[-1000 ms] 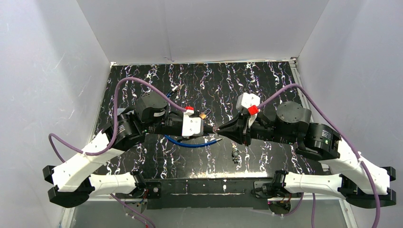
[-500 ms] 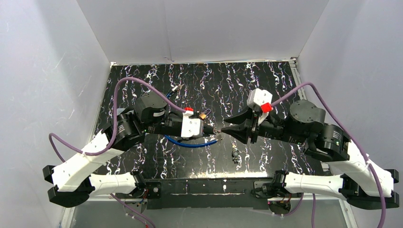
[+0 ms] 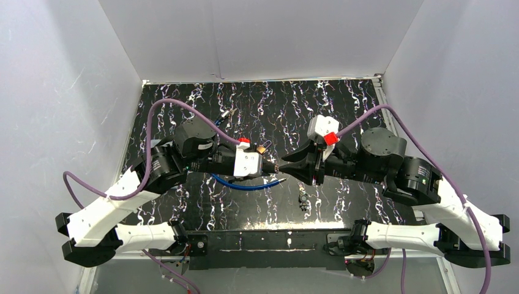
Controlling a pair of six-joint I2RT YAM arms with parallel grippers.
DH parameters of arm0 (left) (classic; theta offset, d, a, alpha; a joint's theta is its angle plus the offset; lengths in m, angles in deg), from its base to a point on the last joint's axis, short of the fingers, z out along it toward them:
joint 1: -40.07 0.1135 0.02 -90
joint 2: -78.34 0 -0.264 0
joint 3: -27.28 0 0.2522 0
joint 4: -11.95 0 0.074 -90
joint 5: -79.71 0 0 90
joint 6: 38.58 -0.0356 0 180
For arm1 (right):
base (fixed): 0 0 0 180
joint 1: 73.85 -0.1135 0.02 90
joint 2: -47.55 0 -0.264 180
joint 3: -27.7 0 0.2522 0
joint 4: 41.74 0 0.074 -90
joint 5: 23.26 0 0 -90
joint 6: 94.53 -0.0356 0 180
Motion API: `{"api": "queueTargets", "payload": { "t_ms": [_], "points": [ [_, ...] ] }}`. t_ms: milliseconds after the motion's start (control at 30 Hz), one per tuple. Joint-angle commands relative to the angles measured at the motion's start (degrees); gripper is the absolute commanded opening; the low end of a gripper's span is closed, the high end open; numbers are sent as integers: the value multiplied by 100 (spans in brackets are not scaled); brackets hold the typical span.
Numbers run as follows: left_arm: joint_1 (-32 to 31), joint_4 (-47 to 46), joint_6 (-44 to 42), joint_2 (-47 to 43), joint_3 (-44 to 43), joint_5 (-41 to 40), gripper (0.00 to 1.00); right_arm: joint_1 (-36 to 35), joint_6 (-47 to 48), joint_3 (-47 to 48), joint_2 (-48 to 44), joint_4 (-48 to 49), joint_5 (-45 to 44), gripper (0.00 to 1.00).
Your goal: Unlock with the key
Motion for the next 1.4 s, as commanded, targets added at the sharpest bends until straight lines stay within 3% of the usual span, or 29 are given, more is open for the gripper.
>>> {"api": "queueTargets", "payload": {
  "t_ms": [0,233,633,1367],
  "points": [
    [-18,-161,-33,-43,-243,168,0,4,-72,-87,-79,114,22,39],
    [-20,-170,-25,-15,-276,178,0,9,-83,-166,-154,59,74,38],
    [-20,-179,-31,11,-319,204,0,4,-83,-182,-133,76,-40,1],
    [-43,50,-234,187,-578,541,0,8,-79,-430,46,445,-180,1]
  ]
}}
